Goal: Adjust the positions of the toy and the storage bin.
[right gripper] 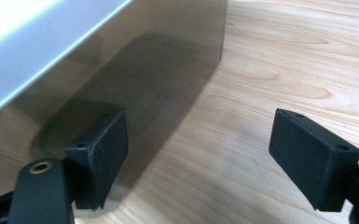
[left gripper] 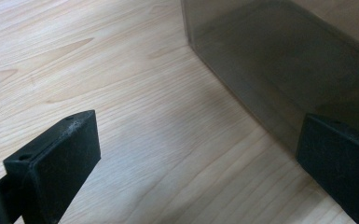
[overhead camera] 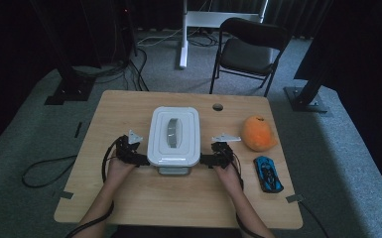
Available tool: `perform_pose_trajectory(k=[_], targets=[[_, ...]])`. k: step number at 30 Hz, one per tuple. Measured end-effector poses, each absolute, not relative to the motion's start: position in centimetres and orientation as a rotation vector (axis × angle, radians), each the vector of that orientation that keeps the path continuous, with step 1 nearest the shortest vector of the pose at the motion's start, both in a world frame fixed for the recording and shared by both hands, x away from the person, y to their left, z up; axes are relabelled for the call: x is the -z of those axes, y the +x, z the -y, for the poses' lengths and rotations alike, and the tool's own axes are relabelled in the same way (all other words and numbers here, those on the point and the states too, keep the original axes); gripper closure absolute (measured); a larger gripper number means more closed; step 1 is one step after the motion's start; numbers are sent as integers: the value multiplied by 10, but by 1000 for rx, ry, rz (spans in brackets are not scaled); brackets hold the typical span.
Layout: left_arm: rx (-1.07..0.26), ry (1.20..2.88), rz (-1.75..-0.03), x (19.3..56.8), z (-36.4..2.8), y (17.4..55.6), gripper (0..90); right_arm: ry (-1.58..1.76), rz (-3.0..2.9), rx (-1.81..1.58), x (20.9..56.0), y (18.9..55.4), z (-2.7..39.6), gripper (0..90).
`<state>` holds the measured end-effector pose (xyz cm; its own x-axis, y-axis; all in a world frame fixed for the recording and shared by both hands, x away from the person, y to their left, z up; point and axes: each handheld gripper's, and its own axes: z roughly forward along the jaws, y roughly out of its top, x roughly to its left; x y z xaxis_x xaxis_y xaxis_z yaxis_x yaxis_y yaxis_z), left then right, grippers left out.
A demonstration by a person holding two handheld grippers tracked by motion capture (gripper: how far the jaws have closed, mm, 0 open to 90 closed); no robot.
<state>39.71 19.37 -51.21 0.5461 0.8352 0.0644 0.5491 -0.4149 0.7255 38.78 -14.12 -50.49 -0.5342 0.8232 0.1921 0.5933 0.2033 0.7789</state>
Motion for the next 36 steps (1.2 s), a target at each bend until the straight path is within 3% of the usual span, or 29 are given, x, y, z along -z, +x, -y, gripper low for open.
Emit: perform_pose_trajectory(k=[25, 36], targets=[[-531, 2161, -1038, 513, -168, 396, 2, 1356, -2221, -1243, 509, 383, 174, 182], [-596, 2106, -1101, 508, -176, 407, 2, 1401, -2184, -1228, 513, 404, 181, 145]])
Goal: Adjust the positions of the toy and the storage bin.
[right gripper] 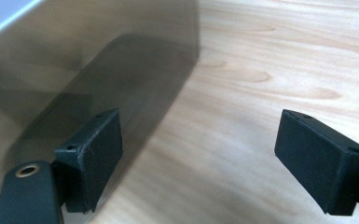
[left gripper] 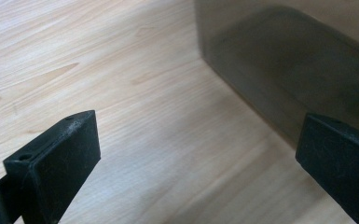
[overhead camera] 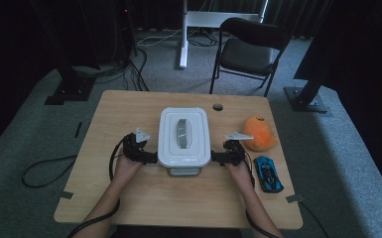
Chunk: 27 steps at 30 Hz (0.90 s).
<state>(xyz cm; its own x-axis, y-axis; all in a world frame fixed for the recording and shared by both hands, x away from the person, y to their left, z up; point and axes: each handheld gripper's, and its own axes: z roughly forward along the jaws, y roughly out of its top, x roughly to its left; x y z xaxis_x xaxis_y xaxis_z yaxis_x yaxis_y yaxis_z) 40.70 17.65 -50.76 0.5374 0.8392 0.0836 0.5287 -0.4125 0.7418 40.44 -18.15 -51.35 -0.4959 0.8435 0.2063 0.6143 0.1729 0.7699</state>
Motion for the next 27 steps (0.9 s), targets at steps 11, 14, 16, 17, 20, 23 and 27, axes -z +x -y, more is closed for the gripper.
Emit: perform_pose_trajectory(k=[11, 14, 16, 17, 20, 23, 27], targets=[[-574, 2055, -1095, 497, -175, 417, 1, 1423, -2148, -1217, 511, 431, 174, 144], [-583, 2067, -1089, 497, -172, 418, 1, 1429, -2145, -1216, 511, 434, 173, 143], [-572, 2071, -1086, 498, -171, 419, 1, 1428, -2151, -1229, 511, 436, 172, 143], [-580, 2071, -1083, 498, -171, 418, 1, 1429, -2148, -1226, 511, 436, 171, 143], [-583, 2069, -1083, 498, -171, 417, 1, 1446, -2143, -1241, 512, 437, 171, 144], [-588, 2069, -1079, 498, -170, 416, 1, 1443, -2147, -1235, 511, 437, 171, 149], [-586, 2078, -1084, 498, -170, 412, 2, 1437, -2159, -1220, 512, 436, 168, 161]])
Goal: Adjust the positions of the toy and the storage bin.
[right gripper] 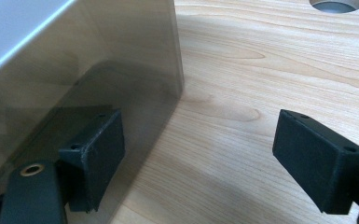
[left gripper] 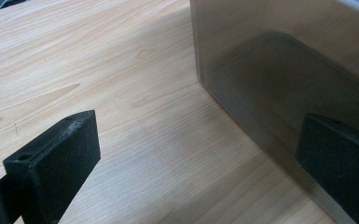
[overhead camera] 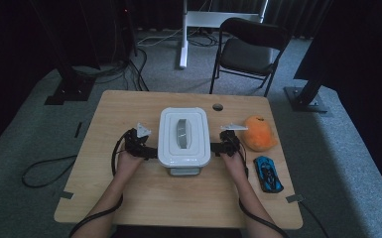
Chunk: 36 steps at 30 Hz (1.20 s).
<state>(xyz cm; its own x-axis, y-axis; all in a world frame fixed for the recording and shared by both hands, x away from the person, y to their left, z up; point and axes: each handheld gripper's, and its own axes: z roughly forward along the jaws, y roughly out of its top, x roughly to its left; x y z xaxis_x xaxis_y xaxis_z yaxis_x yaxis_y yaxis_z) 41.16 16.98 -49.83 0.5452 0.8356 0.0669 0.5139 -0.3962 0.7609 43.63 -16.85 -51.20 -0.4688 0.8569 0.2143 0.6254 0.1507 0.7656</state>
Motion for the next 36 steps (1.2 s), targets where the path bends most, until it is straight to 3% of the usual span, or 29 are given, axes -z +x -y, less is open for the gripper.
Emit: perform_pose_trajectory(k=[36], targets=[[-626, 2073, -1067, 495, -175, 360, 3, 1284, -2341, -1220, 510, 434, 153, 197]])
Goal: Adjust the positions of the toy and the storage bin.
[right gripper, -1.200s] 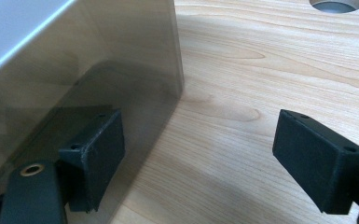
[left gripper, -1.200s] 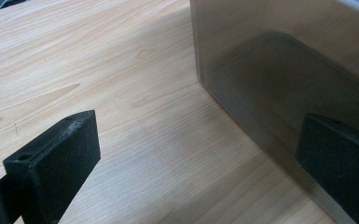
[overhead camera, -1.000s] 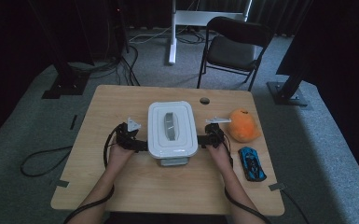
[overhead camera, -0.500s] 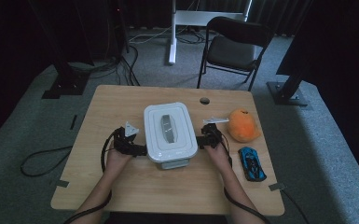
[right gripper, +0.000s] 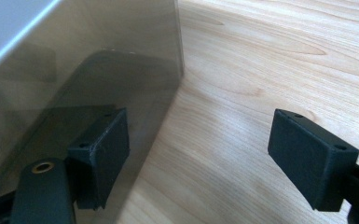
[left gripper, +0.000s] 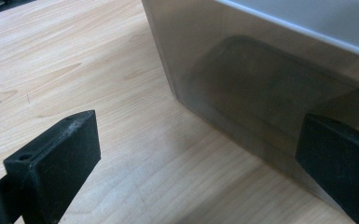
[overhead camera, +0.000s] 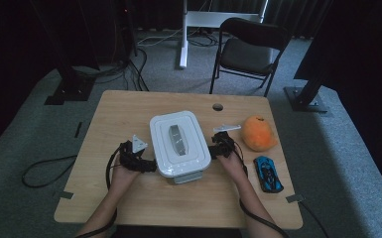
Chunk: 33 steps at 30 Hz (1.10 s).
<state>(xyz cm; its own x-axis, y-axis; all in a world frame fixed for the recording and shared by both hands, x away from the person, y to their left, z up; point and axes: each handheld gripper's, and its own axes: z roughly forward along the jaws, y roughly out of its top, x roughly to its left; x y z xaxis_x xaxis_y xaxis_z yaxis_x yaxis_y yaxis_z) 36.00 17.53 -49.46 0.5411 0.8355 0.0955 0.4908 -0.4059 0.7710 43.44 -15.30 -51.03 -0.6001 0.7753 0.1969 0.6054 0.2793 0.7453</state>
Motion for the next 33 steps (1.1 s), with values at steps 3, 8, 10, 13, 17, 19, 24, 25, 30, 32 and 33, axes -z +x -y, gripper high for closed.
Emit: perform_pose_trajectory(k=[3, 8, 10, 13, 17, 19, 24, 25, 30, 32, 33], targets=[[-628, 2069, -1068, 495, -175, 357, 3, 1270, -2348, -1219, 510, 433, 153, 197], [-652, 2070, -1057, 493, -174, 345, 3, 1244, -2379, -1219, 510, 432, 152, 199], [-650, 2069, -1059, 493, -174, 342, 3, 1237, -2384, -1216, 509, 431, 151, 199], [-641, 2068, -1051, 492, -175, 337, 3, 1227, -2394, -1225, 509, 430, 150, 199], [-647, 2065, -1052, 491, -175, 330, 3, 1199, -2414, -1229, 509, 430, 148, 200], [-657, 2063, -1054, 490, -174, 327, 3, 1194, -2417, -1231, 509, 431, 147, 204], [-654, 2064, -1048, 489, -171, 322, 3, 1192, -2419, -1242, 509, 431, 148, 209], [-649, 2064, -1045, 489, -170, 321, 3, 1193, -2419, -1243, 509, 431, 148, 212], [-622, 2087, -1027, 488, -166, 318, 2, 1200, -2416, -1257, 507, 432, 151, 216], [-615, 2091, -1021, 488, -164, 316, 2, 1194, -2411, -1261, 505, 432, 152, 215], [-615, 2091, -1021, 488, -164, 316, 2, 1196, -2411, -1254, 504, 432, 152, 215]])
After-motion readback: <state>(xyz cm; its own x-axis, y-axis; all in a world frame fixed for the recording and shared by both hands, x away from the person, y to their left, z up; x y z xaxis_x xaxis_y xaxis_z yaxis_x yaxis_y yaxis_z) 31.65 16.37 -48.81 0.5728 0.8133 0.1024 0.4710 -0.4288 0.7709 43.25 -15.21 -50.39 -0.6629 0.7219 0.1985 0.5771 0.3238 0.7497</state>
